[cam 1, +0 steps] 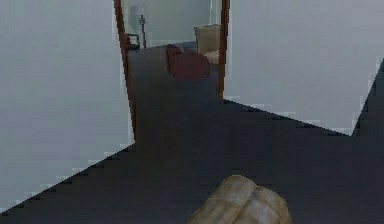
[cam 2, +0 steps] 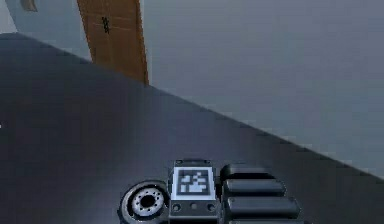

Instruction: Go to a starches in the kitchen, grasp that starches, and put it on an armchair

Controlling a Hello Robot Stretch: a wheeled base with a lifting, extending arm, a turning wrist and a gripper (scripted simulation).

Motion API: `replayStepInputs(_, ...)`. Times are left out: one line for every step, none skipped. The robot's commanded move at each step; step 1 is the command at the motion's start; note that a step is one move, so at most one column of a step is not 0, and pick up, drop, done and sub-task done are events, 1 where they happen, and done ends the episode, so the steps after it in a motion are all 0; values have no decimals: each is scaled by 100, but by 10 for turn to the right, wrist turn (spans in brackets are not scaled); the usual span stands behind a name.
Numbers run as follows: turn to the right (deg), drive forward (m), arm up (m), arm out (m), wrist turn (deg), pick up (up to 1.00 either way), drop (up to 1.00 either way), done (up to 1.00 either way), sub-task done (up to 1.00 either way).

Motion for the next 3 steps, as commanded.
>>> replayStepInputs(-30, 0, 0, 0, 0, 0, 0, 0, 0)
replayStepInputs(0, 100, 0, 0, 0, 0, 0, 0, 0)
replayStepInputs(0, 95, 0, 0, 0, 0, 0, 0, 0)
